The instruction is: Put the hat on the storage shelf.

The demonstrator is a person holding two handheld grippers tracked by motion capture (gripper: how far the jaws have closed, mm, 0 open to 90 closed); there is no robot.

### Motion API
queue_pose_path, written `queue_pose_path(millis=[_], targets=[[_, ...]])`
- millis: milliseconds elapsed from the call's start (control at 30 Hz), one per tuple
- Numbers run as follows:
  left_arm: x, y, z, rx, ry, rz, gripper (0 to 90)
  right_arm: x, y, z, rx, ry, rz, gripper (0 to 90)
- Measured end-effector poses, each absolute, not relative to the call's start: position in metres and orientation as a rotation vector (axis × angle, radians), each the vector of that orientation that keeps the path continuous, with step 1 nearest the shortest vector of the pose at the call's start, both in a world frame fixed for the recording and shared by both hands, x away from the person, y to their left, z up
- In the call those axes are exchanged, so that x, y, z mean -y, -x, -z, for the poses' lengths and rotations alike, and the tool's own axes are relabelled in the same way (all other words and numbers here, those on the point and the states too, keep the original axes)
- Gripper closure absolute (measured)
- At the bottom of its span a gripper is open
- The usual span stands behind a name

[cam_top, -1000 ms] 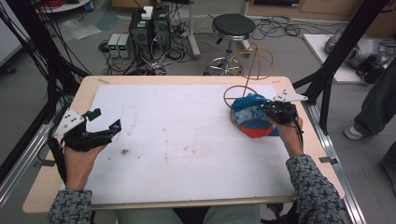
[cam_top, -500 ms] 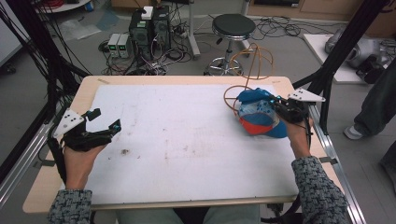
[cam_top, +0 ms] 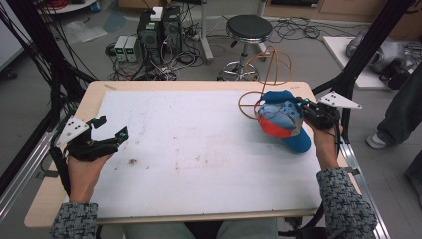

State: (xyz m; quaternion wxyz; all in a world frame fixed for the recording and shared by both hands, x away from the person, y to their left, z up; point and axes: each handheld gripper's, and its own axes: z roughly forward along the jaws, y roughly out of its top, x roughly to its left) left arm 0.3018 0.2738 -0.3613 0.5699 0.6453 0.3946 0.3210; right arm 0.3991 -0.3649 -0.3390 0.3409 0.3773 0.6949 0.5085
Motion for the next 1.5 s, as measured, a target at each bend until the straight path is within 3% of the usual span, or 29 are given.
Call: queue_pose_path(millis=[1500], targets=[[-0.275,-0.303,0.361,-0.929,-1.519,-0.757,13.2,0.397,-0.360,0.259,-1.601,-0.912,-1.427,89.7]])
